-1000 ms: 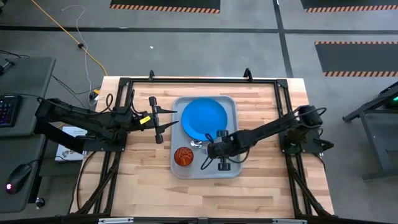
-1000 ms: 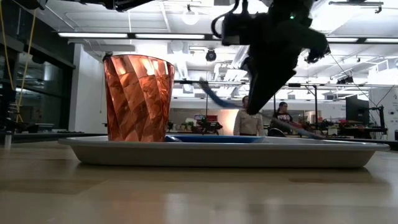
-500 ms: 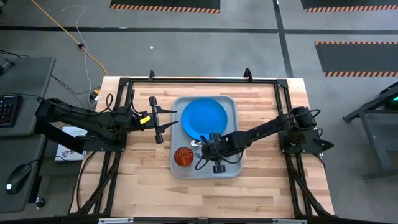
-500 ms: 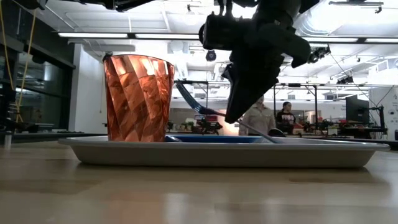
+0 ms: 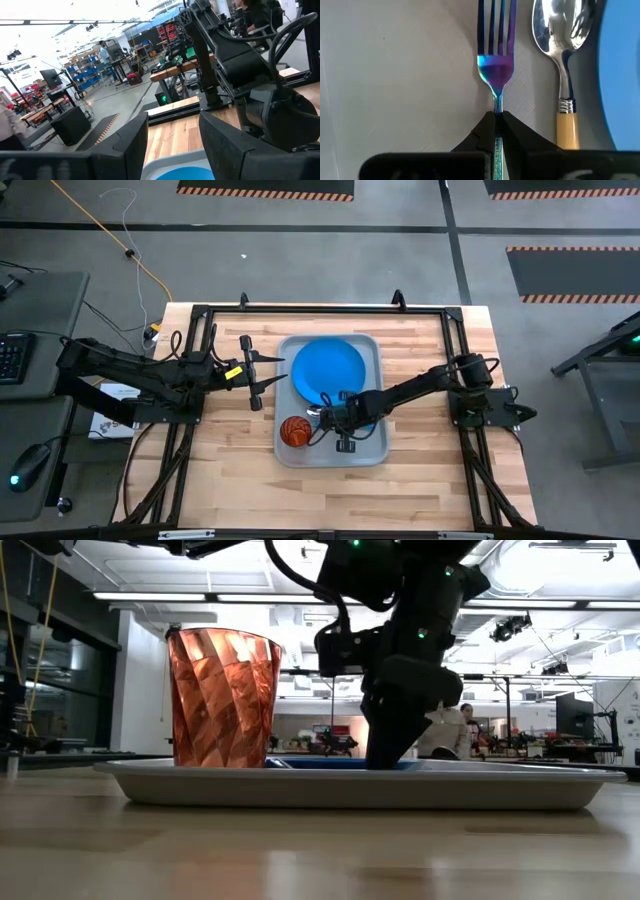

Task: Pick and place plate/cup/fork/spoon on tray
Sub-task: Put the blue fork on the gray serving tray to the left of the yellow spoon, then return to Home Position

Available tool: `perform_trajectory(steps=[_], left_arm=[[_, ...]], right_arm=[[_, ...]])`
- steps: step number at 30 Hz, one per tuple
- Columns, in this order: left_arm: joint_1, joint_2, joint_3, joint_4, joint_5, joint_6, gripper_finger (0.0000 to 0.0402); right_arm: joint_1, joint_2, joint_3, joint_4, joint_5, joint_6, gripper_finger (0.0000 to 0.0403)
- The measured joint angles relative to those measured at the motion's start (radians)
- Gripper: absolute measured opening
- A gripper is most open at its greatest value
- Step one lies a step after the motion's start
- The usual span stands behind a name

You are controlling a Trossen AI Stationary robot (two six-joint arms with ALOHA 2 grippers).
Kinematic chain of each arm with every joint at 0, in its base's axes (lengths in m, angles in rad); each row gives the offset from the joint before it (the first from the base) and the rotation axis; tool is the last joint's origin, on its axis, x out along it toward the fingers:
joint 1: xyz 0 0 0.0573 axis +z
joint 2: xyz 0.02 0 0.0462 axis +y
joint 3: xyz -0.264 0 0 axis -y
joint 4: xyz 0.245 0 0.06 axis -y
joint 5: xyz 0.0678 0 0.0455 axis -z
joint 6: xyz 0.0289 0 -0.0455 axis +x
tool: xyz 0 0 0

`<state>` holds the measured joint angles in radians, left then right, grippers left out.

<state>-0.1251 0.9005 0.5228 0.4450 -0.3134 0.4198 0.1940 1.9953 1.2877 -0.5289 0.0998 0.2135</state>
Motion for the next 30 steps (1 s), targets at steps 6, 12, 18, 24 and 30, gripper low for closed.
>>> perform_trajectory(steps=[6,12,18,24,30], left_arm=[[0.0,0.0,0.0,0.0,0.0,0.0,0.0168],[0.0,0.0,0.0,0.0,0.0,0.0,0.0168],[0.0,0.0,0.0,0.0,0.0,0.0,0.0168],[0.0,0.0,0.0,0.0,0.0,0.0,0.0168],[0.0,0.0,0.0,0.0,0.0,-0.001,0.0168]], right_arm=[[-0.005,0.003,-0.001,0.041,0.006,0.013,0.0009],[-0.005,0.004,-0.002,0.06,-0.001,0.007,0.0009],[-0.005,0.004,-0.002,0.066,-0.034,0.008,0.0022],[-0.005,0.005,-0.002,0.077,-0.051,-0.006,0.0087],[-0.006,-0.021,-0.001,0.05,-0.054,-0.044,0.0148]])
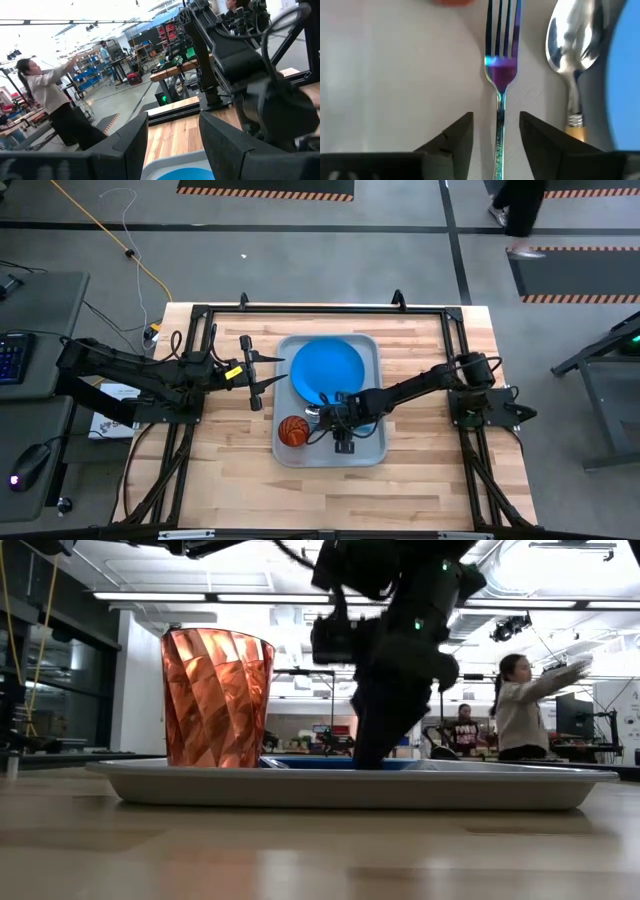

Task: Pick and place plate/cup/fork/spoon on tray
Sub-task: Return to Home Position

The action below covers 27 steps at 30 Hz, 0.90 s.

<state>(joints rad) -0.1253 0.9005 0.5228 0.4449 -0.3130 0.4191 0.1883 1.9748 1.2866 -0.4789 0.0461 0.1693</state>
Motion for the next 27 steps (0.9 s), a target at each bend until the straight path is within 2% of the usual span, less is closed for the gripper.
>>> perform_trajectory(steps=[5,14,22,27], left_arm=[[0.0,0.0,0.0,-0.004,0.0,0.0,0.0168],[0.0,0.0,0.0,-0.009,0.0,0.0,0.0168],[0.0,0.0,0.0,-0.013,0.0,0.0,0.0168],[0.0,0.0,0.0,-0.012,0.0,0.001,0.0168]], right_arm=[[-0.001,-0.055,0.001,-0.02,0.007,-0.021,0.017],[-0.001,-0.14,-0.031,-0.089,0.013,-0.021,0.0172],[0.002,-0.267,-0.186,-0.069,0.06,0.036,0.0172],[0.017,-0.435,-0.335,0.104,0.112,0.053,0.0172]])
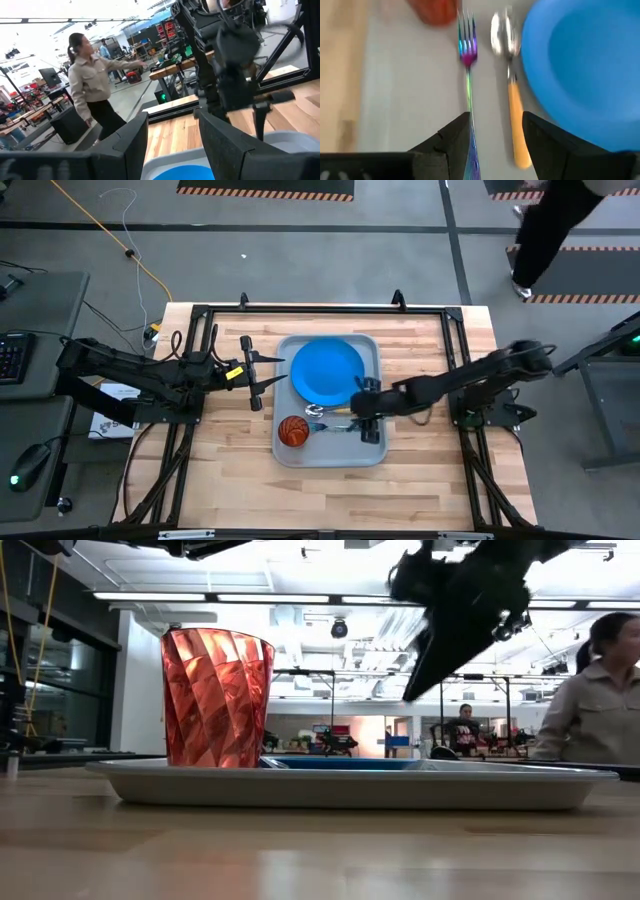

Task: Pick and place plate/cup/fork/spoon on tray
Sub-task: Return to Home Position

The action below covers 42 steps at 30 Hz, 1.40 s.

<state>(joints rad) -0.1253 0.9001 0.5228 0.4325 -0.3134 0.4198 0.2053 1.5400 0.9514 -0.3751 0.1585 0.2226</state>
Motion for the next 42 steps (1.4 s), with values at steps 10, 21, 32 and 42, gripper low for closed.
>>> perform_trajectory(steps=[10,21,32,42], left_arm=[[0.0,0.0,0.0,0.005,0.0,0.0,0.0168],[0.0,0.0,0.0,0.007,0.0,0.001,0.0168],[0.0,0.0,0.0,0.001,0.0,0.001,0.0168],[0.0,0.0,0.0,0.005,0.0,0.002,0.0168]], right_arm=[[-0.055,-0.314,-0.295,0.554,0.099,-0.154,0.0172],[-0.304,-0.351,-0.312,0.886,0.118,-0.199,0.0172],[-0.373,-0.26,-0.312,0.961,0.068,-0.152,0.0172],[-0.373,-0.257,-0.312,0.986,0.065,-0.152,0.0172]])
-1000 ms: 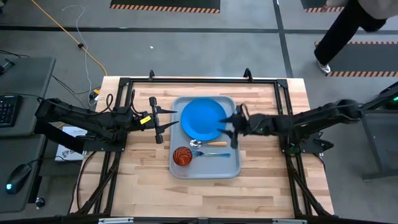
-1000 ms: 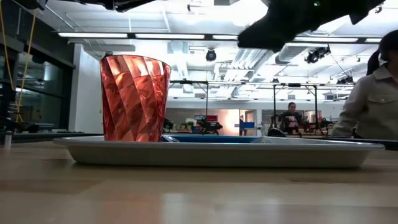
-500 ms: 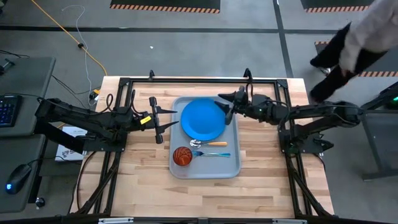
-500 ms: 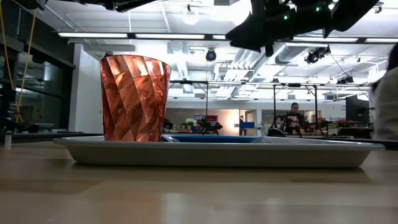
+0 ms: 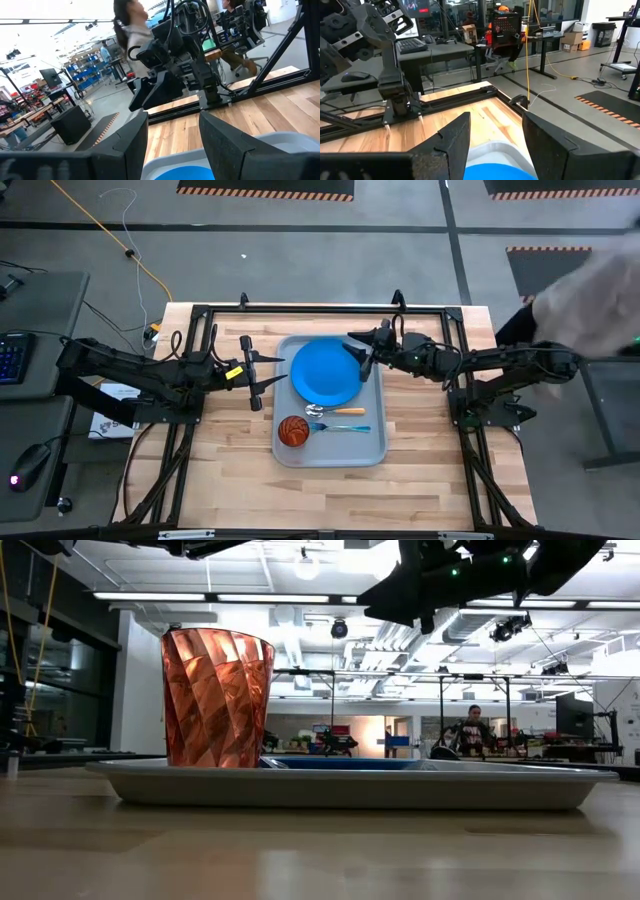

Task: Pick and place plate/cup/fork/spoon on tray
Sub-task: Return to Home Position

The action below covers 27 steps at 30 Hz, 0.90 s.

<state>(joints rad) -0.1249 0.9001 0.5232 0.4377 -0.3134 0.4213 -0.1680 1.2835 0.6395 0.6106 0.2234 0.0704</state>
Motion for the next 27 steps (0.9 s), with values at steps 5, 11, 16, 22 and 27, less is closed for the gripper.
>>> perform_trajectory(steps=[5,11,16,22,27], left_arm=[[0.0,0.0,0.0,-0.001,0.0,0.0,0.0168],[0.0,0.0,0.0,-0.013,0.0,-0.048,0.0168],[0.0,0.0,0.0,-0.012,-0.021,-0.051,0.0168],[0.0,0.0,0.0,-0.012,-0.024,-0.051,0.0168],[0.0,0.0,0.0,-0.014,-0.024,-0.053,0.0168]], right_arm=[[0.0,0.0,0.0,0.0,-0.004,-0.001,0.0172],[0.0,0.0,0.0,0.0,-0.027,0.0,0.0172],[0.0,0.0,0.0,0.0,-0.033,0.0,0.0172],[0.0,0.0,0.0,0.0,-0.033,0.0,0.0172],[0.0,0.0,0.0,0.0,-0.033,0.0,0.0172]])
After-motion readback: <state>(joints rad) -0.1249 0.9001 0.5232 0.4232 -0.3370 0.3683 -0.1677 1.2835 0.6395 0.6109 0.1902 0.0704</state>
